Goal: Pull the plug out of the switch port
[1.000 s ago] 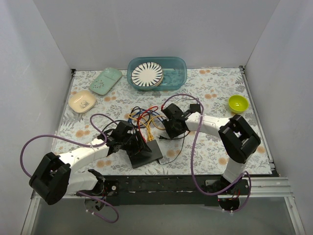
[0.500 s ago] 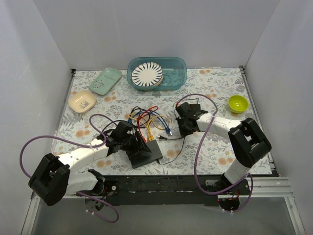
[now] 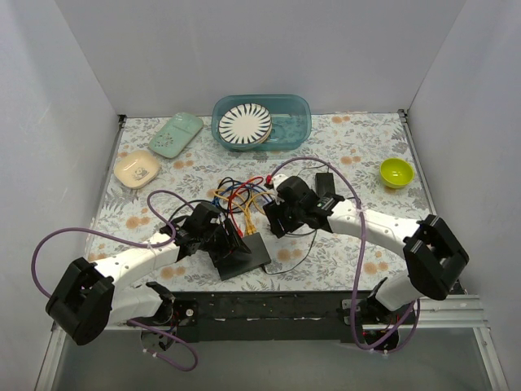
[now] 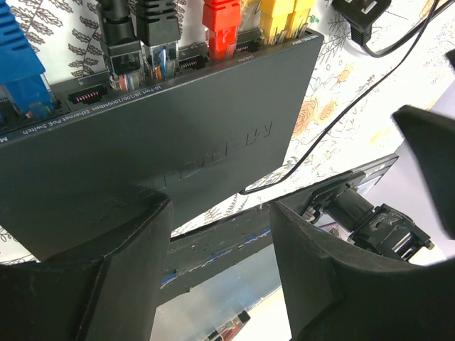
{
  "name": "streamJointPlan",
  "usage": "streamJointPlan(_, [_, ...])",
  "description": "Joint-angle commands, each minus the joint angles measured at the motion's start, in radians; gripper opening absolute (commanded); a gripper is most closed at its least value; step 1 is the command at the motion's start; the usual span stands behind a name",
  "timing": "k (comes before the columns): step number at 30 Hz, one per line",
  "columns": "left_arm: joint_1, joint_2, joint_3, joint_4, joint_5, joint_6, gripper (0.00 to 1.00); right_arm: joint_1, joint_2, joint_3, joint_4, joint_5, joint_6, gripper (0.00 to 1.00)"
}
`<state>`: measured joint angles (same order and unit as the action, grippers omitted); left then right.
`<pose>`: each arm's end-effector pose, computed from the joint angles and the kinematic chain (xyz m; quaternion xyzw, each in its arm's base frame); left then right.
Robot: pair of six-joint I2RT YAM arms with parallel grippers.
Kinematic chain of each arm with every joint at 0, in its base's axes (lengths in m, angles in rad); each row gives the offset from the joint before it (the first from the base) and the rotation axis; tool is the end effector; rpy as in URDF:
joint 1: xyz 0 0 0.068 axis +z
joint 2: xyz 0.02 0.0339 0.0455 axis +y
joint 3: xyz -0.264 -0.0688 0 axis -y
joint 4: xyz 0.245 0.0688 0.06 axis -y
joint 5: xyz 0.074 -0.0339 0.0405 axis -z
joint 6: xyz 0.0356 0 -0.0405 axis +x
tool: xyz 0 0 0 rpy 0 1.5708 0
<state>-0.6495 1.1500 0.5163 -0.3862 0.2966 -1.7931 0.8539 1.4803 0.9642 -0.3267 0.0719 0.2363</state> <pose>0.1543 -0.1303 0.1657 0.4812 -0.8221 0.3014 0.0415 0.2067 0.2333 0.2260 -0.2716 0.8936 0.1558 0.3216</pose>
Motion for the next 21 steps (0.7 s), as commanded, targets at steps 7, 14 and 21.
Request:
streamJointPlan(7, [0.004, -0.007, -0.042, -0.095, -0.071, 0.011, 0.58, 0.011, 0.136, -0.022, -0.005, 0.035, -0.083, 0.68])
streamJointPlan(14, [0.004, -0.015, -0.029, -0.117, -0.08, 0.011, 0.58, 0.011, 0.25, 0.028, -0.015, 0.069, -0.066, 0.59])
streamJointPlan(21, [0.004, -0.016, -0.007, -0.137, -0.103, 0.02, 0.59, 0.008, 0.229, 0.033, -0.116, 0.192, 0.059, 0.01])
